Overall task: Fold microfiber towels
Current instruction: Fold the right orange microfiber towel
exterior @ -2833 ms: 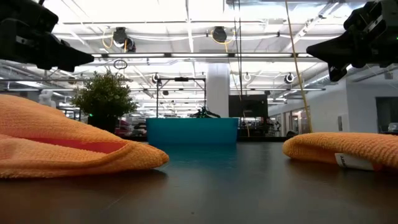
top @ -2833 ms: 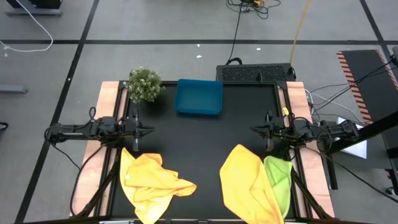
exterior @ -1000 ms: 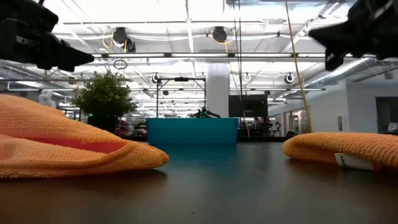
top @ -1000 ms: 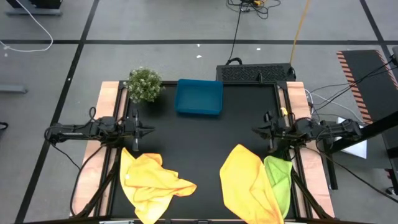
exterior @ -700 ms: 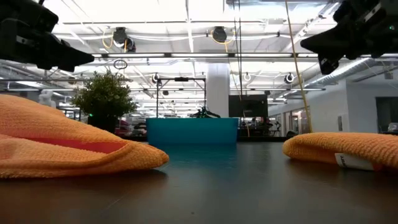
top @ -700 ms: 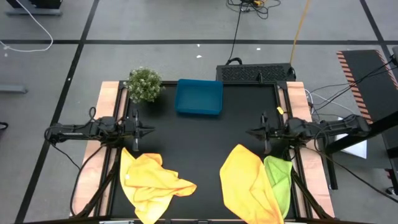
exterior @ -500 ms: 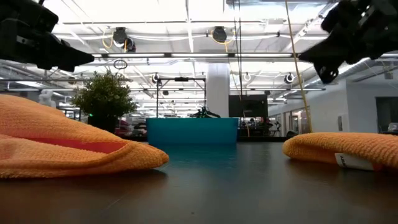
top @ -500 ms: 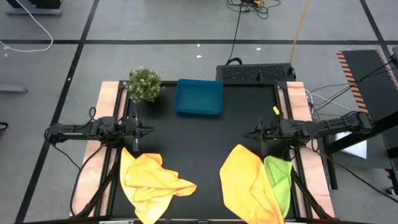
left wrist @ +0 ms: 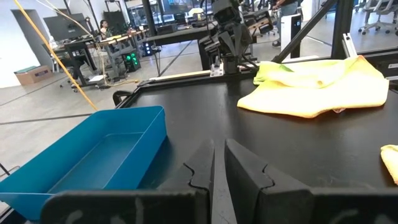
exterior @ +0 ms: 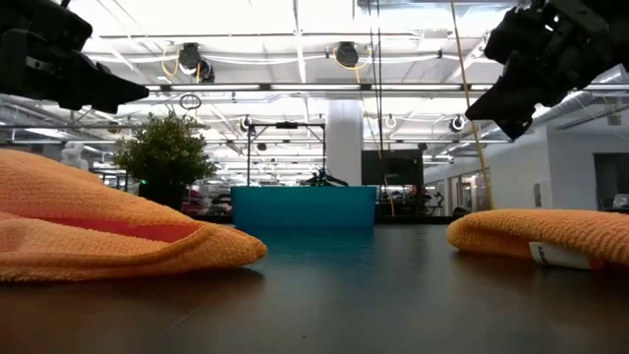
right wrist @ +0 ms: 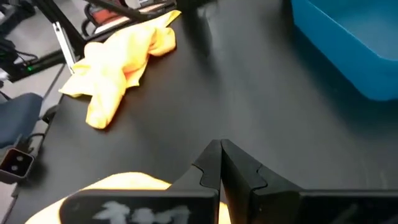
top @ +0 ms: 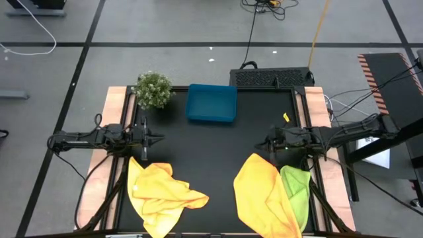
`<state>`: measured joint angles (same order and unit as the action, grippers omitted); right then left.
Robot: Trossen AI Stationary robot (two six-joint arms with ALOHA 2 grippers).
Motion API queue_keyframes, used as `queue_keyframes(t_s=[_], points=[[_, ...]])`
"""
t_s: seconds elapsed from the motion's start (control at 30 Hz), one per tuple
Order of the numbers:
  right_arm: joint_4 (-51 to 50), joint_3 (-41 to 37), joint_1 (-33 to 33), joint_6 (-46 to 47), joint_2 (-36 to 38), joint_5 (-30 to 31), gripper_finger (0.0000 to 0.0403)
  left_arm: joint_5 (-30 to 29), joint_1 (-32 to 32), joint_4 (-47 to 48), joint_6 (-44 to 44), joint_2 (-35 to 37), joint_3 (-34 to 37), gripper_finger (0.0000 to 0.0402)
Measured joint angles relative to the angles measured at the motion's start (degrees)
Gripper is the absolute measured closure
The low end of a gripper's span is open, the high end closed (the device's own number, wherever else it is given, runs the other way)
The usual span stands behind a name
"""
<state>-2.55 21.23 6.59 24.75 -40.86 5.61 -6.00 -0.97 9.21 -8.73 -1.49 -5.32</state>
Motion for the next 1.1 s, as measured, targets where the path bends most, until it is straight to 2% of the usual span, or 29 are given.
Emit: queue_keyframes(t_s=[0.1,0.33,0.5,0.7,0.8,1.1], points=[[-3.16,0.94,0.0,1.36,-0.63,0.11,0.0403,0.02,0.0,0.0,0.0,0.01,0.0,0.0362],[-14.23,9.04,-0.02,1.1,-7.22,0.09,0.0403,0.02,-0.01,-0.02,0.0,0.01,0.0,0.0362],[-18.12,10.32,-1.25,0.91,-10.49,0.02,0.0403,0.02,0.0,-0.04,0.0,-0.01,-0.02,0.0362],[-17.09,10.32,-3.2,1.33,-15.97,-7.39,0.0393,0.02,-0.01,-0.04,0.0,-0.01,-0.01,0.0362],[-18.04,10.32,-2.4,2.47,-19.1,-10.44,0.0365,0.0,-0.02,-0.04,0.0,0.01,0.0,0.0362],[-19.32,10.32,-1.64,2.0,-27.23,-8.8,0.0232,-0.02,0.0,-0.04,0.0,0.01,0.0,0.0362]])
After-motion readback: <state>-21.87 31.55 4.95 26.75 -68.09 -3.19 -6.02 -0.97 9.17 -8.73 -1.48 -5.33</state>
